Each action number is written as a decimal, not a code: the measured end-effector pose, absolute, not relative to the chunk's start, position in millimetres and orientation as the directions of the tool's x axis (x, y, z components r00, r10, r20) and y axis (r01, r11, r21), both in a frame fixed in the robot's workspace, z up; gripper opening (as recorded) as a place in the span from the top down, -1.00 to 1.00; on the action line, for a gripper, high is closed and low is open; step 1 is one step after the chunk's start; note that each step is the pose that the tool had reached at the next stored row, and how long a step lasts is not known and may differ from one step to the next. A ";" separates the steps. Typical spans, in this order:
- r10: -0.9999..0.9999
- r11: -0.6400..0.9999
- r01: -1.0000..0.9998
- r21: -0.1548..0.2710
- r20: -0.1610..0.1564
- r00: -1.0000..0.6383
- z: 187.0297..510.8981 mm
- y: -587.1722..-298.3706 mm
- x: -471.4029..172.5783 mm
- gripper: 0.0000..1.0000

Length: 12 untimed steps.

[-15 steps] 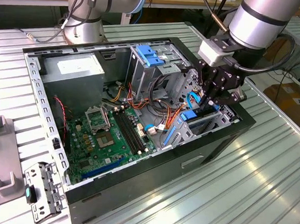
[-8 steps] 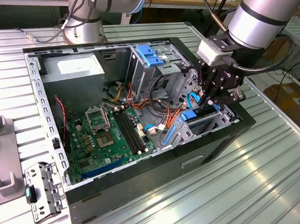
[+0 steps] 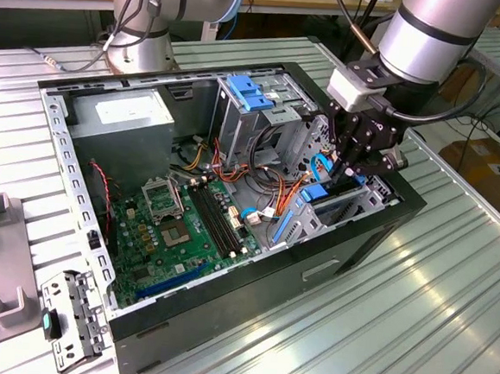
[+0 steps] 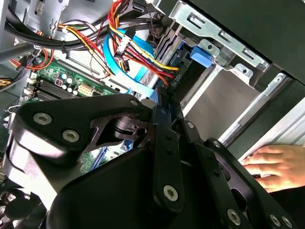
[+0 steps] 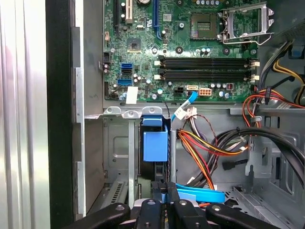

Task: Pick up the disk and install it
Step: 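Insert the second disk wire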

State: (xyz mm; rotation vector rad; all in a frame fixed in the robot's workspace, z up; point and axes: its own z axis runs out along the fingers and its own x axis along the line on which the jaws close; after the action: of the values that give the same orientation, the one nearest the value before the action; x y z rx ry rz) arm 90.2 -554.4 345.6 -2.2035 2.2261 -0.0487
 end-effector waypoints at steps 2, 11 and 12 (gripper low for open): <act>-1.000 0.010 -1.000 -0.028 0.012 -0.010 345.9 -554.3 90.2 0.68; -1.000 0.011 -1.000 -0.028 -0.018 -0.010 350.3 -557.0 91.1 0.68; -1.000 0.011 -1.000 -0.028 -0.018 -0.011 350.3 -557.6 91.1 0.68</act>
State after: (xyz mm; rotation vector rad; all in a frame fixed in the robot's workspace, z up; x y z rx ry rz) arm 91.1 -557.6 350.3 -2.1864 2.2101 -0.0111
